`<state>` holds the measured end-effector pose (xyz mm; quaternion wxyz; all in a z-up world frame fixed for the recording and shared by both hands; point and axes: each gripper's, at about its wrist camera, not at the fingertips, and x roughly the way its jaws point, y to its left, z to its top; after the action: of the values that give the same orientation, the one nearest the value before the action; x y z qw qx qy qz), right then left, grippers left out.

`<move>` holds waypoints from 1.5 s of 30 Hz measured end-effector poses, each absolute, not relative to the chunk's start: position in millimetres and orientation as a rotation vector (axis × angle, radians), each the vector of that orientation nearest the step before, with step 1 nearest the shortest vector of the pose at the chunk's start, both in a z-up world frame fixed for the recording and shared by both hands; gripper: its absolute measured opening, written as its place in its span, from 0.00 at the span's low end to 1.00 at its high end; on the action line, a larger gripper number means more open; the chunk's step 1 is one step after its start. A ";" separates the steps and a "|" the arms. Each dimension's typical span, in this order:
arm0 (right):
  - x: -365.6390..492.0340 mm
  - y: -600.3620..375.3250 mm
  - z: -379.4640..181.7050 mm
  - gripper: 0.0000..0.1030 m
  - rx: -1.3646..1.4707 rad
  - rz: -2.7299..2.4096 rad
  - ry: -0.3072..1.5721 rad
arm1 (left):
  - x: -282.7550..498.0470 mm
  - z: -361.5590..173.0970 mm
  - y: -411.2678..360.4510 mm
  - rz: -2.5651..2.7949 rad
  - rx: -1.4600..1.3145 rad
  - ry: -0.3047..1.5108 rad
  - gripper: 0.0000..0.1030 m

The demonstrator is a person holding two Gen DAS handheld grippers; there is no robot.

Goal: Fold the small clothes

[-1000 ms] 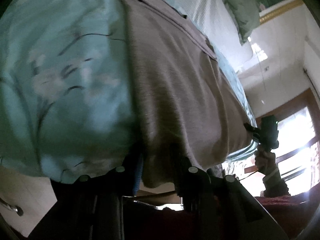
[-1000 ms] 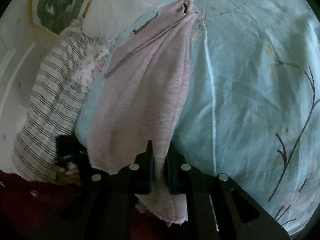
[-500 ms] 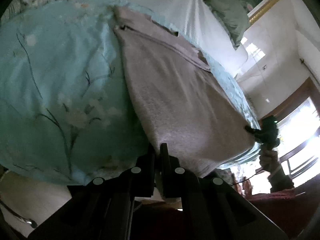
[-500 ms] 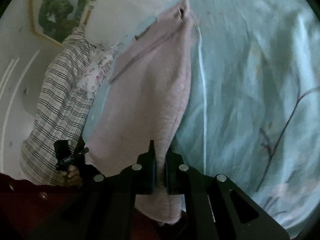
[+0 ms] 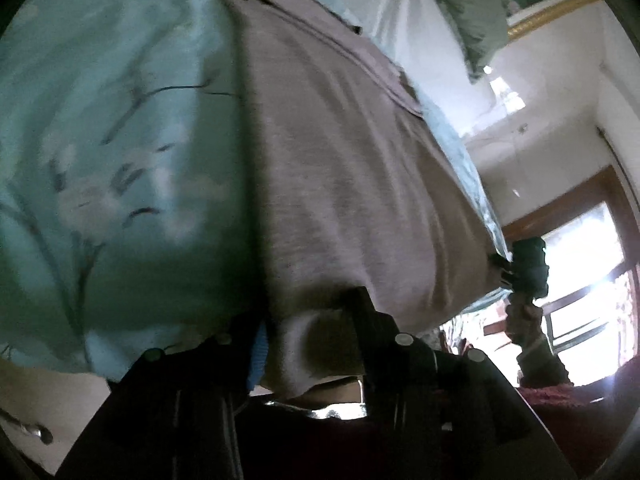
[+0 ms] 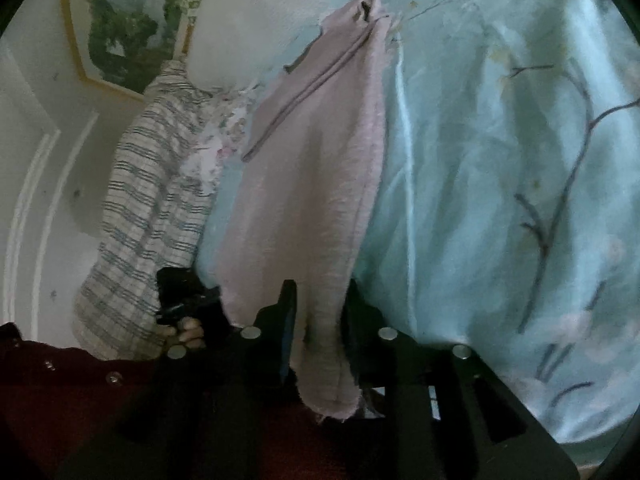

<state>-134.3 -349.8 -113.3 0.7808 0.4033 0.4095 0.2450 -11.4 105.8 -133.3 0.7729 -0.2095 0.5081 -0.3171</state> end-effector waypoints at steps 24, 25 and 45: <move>-103.0 -360.5 -19.3 0.08 0.829 0.470 0.560 | 6.8 -8.1 112.5 -0.648 -0.471 0.756 0.03; -94.5 -363.7 -11.2 0.08 0.825 0.460 0.536 | 17.7 0.3 110.4 -0.642 -0.470 0.729 0.03; 132.6 -389.6 22.5 0.08 0.671 0.212 0.586 | 244.5 27.7 89.6 -0.366 -0.421 0.664 0.03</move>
<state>132.6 -389.6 22.5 0.8970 0.3240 0.2827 0.1025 244.5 89.6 27.7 0.9074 -0.2041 0.3216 -0.1775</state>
